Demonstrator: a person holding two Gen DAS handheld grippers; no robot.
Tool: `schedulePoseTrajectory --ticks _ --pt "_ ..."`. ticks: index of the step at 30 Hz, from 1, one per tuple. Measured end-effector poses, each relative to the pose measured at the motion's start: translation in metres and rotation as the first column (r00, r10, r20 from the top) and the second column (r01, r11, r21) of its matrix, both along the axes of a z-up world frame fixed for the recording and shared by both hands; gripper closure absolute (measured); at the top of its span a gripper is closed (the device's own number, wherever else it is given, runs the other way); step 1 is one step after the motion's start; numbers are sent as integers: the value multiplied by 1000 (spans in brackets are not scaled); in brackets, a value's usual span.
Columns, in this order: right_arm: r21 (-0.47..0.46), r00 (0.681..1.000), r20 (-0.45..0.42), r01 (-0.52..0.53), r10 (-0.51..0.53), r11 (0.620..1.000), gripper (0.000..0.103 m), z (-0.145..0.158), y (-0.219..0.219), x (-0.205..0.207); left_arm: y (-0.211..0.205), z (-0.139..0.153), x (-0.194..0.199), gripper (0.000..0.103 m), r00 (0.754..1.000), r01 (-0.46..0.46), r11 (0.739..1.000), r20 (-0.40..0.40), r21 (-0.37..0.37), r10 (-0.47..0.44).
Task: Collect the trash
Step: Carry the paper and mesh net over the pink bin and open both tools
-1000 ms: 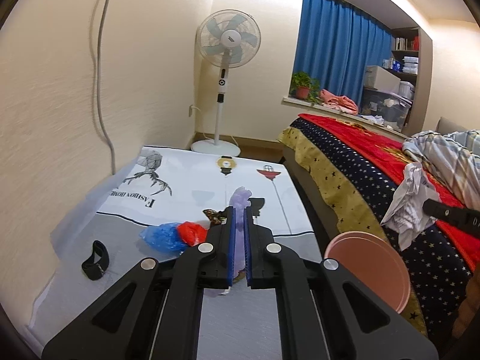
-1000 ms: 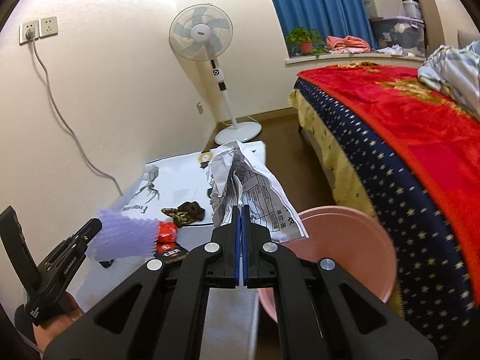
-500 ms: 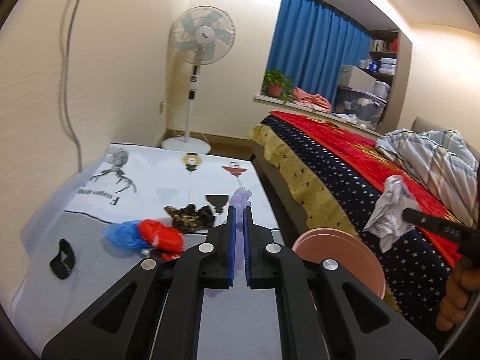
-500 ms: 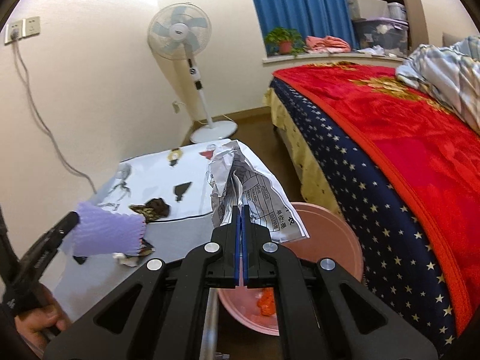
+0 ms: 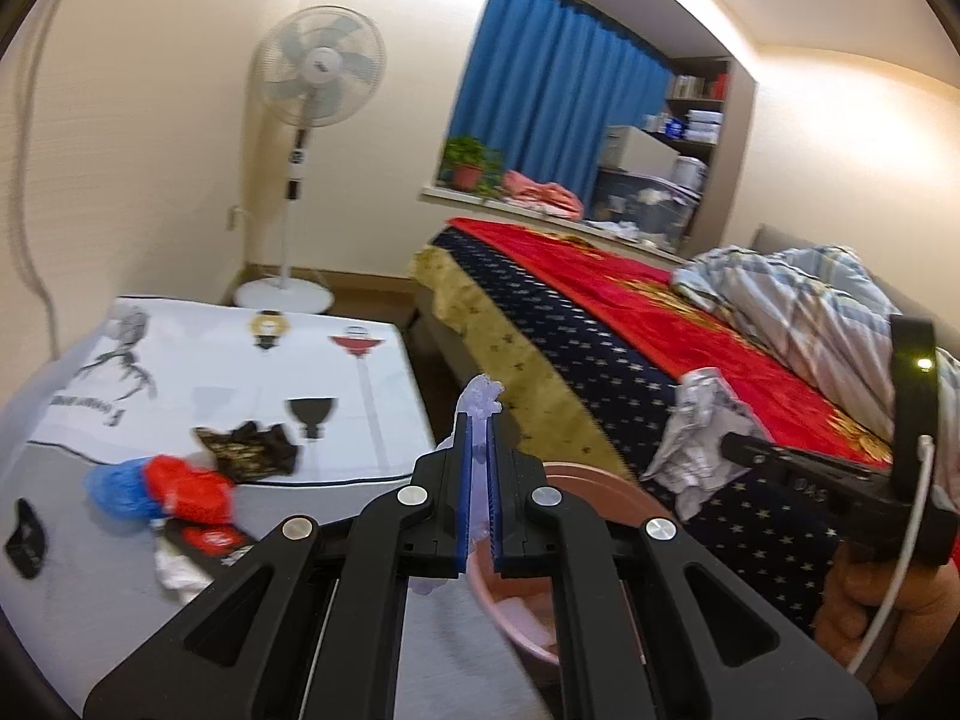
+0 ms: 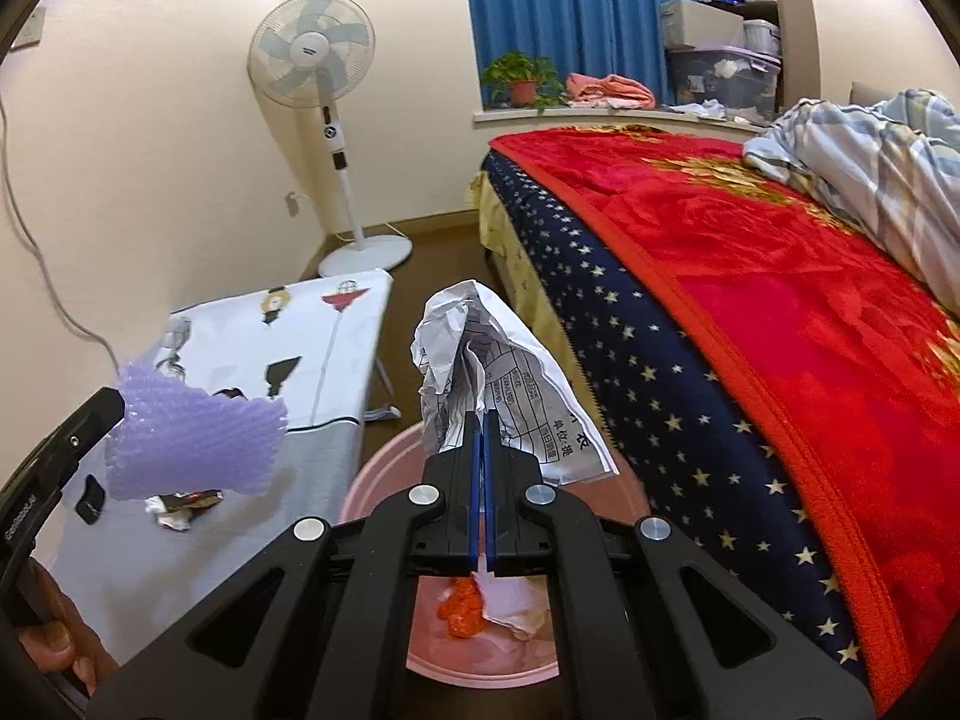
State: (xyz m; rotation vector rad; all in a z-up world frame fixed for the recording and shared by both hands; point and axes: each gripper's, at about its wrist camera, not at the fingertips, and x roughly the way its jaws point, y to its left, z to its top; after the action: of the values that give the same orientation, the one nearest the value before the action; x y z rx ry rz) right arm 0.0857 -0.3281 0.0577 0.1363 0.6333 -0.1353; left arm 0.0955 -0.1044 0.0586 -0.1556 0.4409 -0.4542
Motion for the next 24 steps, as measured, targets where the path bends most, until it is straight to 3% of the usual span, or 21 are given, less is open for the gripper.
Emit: schedulePoseTrajectory --ticks 9,24 --pt "0 999 -18 36 -36 999 102 -5 -11 1 -40 -14 12 98 992 123 992 -33 -35 -124" --pt "-8 997 -31 64 -64 998 100 -8 -19 3 -61 -34 28 98 982 162 986 -92 -46 -166"
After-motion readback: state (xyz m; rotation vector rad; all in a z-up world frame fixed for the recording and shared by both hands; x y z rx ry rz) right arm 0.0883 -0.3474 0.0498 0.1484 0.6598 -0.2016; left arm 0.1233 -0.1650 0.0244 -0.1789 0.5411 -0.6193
